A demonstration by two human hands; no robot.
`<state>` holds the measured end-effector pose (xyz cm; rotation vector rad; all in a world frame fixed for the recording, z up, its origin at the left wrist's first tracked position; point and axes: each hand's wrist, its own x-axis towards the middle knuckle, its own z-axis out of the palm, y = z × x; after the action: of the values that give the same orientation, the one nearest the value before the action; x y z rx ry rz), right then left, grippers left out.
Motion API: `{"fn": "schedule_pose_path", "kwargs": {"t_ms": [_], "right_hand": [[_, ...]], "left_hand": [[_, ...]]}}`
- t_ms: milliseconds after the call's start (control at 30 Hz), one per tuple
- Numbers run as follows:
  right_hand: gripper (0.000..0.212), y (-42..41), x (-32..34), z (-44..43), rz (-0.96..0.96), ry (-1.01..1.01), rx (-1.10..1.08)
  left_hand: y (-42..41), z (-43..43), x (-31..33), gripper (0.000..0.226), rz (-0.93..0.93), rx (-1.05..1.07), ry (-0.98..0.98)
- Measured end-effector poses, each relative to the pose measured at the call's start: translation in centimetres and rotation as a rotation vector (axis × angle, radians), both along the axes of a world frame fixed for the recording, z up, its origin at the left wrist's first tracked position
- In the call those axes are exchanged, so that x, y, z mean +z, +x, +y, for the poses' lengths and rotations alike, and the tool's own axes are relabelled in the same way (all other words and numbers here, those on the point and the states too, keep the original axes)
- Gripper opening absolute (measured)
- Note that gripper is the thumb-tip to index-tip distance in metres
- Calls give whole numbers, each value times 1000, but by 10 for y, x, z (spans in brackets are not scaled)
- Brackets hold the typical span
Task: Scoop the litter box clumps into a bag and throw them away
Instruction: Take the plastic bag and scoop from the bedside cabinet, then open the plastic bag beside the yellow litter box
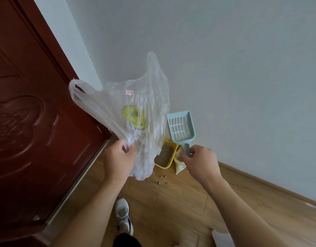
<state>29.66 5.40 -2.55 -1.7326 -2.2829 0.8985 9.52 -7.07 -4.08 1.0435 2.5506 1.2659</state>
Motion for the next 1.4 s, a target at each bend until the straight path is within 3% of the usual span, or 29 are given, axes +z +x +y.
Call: {"fn": "schedule_pose_path", "kwargs": {"t_ms": [233, 433, 533, 700, 833, 1000, 1167, 1400], "right_hand": [[17, -101, -50, 56, -101, -21, -94], [16, -164, -130, 99, -135, -52, -110], [18, -181, -199, 123, -121, -54, -106], [25, -198, -357, 151, -101, -45, -108], [21, -208, -489, 161, -125, -49, -125], [21, -225, -626, 174, -97, -54, -177], [20, -234, -717, 190, -111, -58, -199], [10, -220, -785, 201, -118, -176, -296]], "left_hand": [[-110, 71, -52, 51, -17, -160, -9], [-176, 129, -129, 52, 24, -264, -56], [-189, 157, -193, 57, 80, -301, -59], [-198, 183, -354, 55, 108, -315, -23], [-219, 201, -486, 49, 149, -397, 8], [-246, 228, -607, 48, 189, -490, -10], [-251, 247, -697, 53, 164, -546, -51], [-253, 264, -756, 59, 125, -554, -152]]}}
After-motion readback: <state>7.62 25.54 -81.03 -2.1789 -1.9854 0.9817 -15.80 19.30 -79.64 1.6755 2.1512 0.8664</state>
